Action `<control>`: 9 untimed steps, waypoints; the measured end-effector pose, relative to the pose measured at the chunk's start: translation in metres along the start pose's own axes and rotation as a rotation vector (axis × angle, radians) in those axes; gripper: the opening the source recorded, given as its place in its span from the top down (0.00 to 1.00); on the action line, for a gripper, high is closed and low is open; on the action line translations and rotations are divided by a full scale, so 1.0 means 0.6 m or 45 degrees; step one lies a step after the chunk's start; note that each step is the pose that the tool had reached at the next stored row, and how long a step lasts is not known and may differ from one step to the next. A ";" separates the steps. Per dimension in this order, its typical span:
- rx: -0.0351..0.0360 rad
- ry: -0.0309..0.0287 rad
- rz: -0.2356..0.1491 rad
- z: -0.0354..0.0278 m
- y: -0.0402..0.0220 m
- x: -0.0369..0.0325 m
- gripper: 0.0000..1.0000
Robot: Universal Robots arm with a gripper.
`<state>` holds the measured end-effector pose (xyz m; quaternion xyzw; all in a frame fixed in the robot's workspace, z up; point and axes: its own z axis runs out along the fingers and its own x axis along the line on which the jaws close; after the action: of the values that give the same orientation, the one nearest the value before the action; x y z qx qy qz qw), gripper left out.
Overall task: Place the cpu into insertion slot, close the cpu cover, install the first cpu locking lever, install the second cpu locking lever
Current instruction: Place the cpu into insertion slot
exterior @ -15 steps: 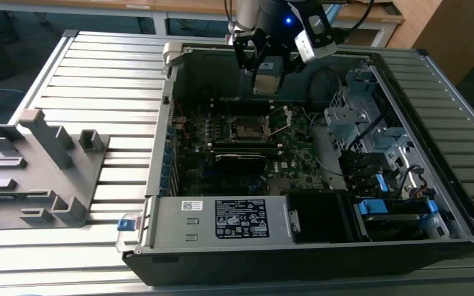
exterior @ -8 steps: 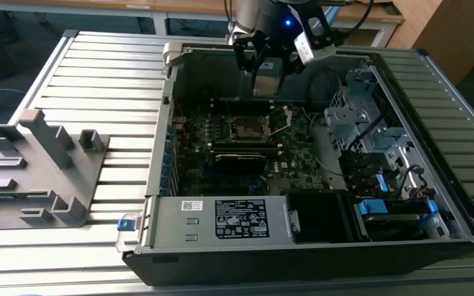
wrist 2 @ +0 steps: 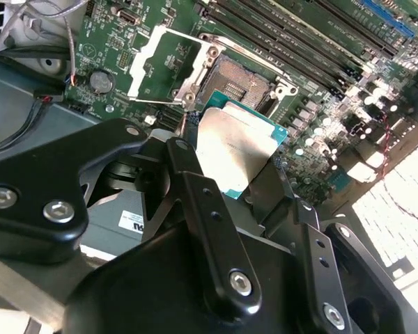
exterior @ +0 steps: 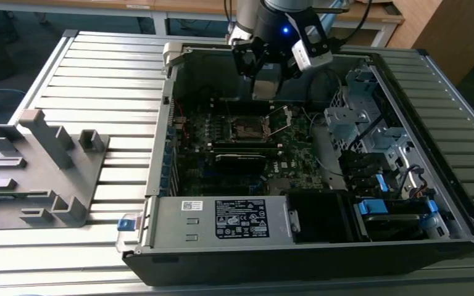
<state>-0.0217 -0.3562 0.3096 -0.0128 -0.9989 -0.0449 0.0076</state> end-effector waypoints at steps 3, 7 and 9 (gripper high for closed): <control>0.0000 -0.0014 0.000 0.007 -0.001 0.001 0.46; 0.0001 -0.0035 0.000 0.017 -0.002 0.002 0.46; -0.0001 -0.0047 -0.001 0.023 -0.002 0.002 0.46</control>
<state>-0.0234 -0.3562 0.2958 -0.0126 -0.9989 -0.0449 0.0057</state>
